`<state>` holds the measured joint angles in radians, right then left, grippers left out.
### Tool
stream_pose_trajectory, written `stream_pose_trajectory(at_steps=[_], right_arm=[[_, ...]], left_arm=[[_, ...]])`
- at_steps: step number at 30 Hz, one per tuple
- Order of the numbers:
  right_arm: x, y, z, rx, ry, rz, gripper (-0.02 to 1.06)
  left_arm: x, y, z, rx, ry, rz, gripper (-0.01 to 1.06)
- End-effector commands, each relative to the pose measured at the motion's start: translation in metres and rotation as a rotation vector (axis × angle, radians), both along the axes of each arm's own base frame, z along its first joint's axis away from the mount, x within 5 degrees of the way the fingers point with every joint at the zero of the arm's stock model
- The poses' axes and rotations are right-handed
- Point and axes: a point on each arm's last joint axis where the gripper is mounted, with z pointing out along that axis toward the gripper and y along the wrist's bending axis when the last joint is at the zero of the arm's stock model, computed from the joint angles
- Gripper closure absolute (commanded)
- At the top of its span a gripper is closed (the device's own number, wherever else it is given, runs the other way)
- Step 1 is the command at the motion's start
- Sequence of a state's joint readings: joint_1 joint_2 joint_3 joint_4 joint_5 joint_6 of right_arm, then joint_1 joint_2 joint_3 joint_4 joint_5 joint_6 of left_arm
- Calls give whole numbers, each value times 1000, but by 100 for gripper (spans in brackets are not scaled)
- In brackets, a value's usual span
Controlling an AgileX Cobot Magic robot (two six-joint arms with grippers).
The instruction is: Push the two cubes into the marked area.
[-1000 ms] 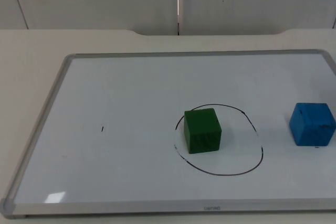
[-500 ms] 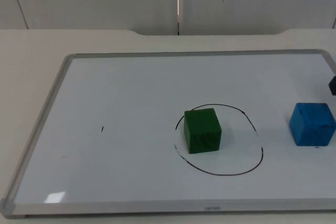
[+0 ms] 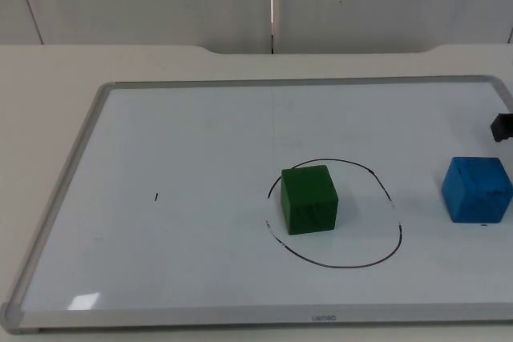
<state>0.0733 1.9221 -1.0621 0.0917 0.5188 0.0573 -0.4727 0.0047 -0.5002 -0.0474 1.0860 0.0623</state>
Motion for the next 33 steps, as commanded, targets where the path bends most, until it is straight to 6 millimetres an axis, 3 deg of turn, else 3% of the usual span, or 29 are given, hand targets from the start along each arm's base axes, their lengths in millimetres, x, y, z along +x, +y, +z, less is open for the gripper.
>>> stream_pose_trajectory(at_steps=[1,17,33], right_arm=[[2,1,2,45,-12,-49,104],[-2,18,2,45,11,8,104],[-4,20,1,56,37,4,104]], left_arm=[[0,0,-1,-7,-7,4,105],[0,0,-1,-8,-6,5,105],[0,0,-1,-8,-6,5,105]])
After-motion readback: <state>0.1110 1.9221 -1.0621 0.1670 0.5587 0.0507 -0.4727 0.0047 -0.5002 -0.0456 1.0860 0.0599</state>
